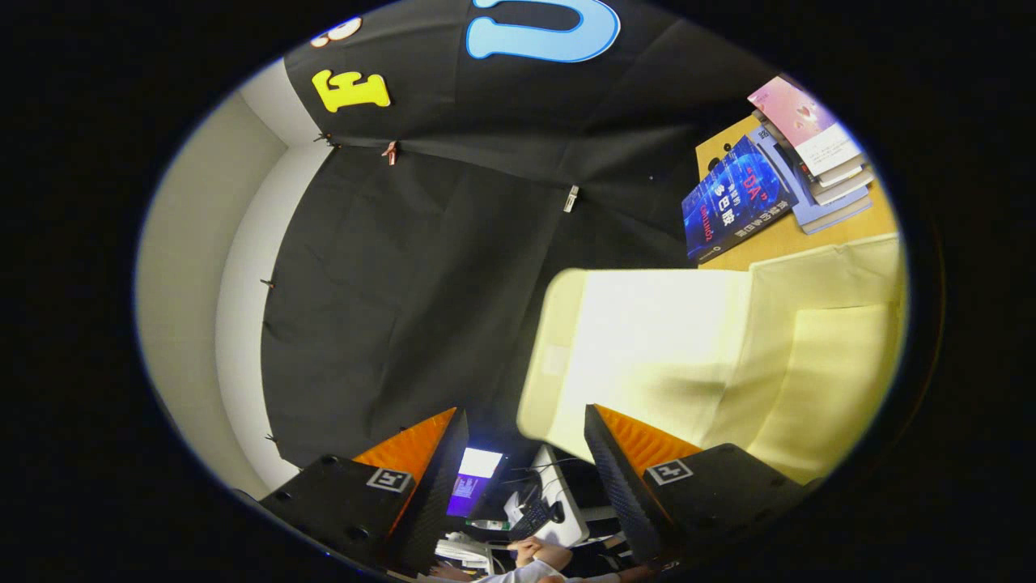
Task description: Open the storage box then place both shoes into the box .Put the left shoe in first, then the right shoe, with the right side of both shoes facing outward in a uniform manner.
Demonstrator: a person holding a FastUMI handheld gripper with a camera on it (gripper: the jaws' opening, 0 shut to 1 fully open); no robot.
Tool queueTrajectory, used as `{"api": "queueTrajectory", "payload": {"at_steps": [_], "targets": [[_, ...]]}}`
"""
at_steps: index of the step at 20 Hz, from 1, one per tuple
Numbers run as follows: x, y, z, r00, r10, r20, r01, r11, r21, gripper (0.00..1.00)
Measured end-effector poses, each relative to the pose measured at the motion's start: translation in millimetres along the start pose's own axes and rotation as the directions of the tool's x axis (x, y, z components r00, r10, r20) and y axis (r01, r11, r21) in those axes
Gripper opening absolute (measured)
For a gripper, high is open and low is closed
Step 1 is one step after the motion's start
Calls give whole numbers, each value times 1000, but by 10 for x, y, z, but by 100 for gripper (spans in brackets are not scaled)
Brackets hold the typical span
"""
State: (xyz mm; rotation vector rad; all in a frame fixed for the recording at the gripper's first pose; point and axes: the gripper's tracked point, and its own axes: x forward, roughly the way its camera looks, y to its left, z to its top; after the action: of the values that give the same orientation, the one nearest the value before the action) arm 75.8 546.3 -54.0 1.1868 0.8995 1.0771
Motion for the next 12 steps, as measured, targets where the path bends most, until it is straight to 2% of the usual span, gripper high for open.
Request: {"api": "queueTrajectory", "payload": {"at_steps": [4,7,10,12], "targets": [[-227,-45,33,998,-46,38,47,998,-37,94],[-601,-65,-1,991,-105,80,118,978,-173,95],[-1152,-244,-30,962,-217,164,261,905,-334,96],[-1605,-509,-56,918,-326,227,392,834,-388,96]]}}
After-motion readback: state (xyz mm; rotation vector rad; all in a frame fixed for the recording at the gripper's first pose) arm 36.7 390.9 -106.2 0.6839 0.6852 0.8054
